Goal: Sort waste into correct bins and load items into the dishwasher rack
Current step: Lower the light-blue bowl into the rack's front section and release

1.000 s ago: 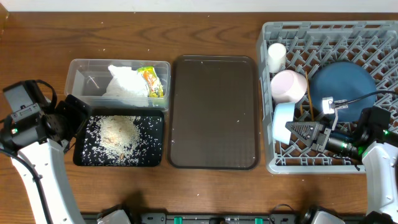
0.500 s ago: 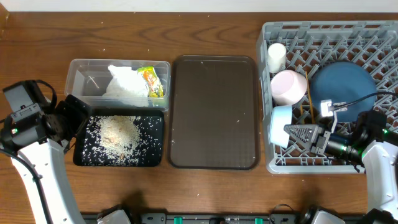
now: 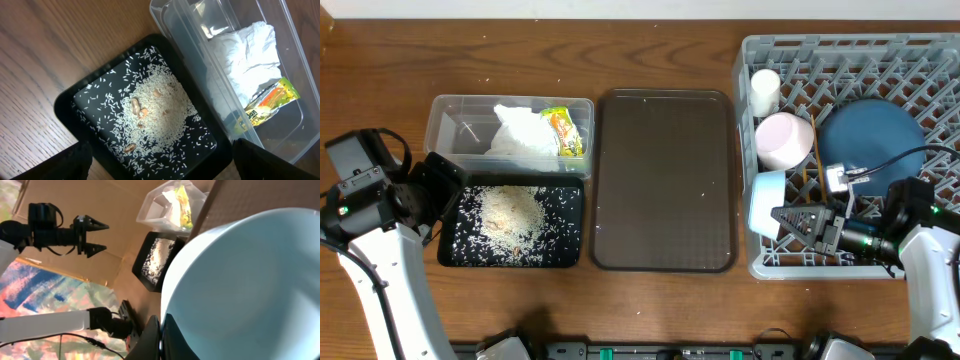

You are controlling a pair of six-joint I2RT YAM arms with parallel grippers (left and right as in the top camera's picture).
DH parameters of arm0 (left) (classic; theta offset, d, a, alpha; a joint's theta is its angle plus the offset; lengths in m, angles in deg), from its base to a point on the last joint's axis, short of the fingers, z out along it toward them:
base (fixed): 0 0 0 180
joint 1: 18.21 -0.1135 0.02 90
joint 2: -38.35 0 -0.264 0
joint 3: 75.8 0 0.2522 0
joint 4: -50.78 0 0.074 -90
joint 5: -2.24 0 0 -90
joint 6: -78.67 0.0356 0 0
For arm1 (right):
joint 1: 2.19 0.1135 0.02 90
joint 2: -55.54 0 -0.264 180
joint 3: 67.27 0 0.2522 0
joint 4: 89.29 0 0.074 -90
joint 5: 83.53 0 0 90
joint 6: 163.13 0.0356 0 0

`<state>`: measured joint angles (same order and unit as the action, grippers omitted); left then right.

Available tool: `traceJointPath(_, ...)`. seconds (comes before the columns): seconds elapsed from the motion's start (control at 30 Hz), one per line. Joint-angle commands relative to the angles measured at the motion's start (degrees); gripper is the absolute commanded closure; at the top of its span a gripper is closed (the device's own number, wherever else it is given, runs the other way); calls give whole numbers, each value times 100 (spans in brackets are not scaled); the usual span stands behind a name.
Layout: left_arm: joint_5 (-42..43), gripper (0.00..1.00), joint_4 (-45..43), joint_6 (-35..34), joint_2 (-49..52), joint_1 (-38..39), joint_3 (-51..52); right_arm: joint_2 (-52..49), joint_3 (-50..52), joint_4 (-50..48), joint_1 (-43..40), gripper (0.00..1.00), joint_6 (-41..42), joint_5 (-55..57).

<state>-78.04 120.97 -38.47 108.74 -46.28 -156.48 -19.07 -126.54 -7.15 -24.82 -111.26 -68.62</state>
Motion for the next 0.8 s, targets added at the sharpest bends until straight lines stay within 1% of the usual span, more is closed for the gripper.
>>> traceJointPath(0.0, -33, 8, 11, 31, 2, -24, -103, -31, 44, 2, -114, 99, -116, 625)
traceJointPath(0.3, -33, 8, 11, 31, 0, -24, -103, -31, 44, 26, -221, 99, 210, 640)
traceJointPath(0.53, -33, 8, 9, 31, 0, -24, -103, -31, 44, 17, -275, 99, 634, 916)
traceJointPath(0.77, -33, 8, 9, 31, 2, -24, -103, -31, 44, -55, -516, 99, 669, 1220)
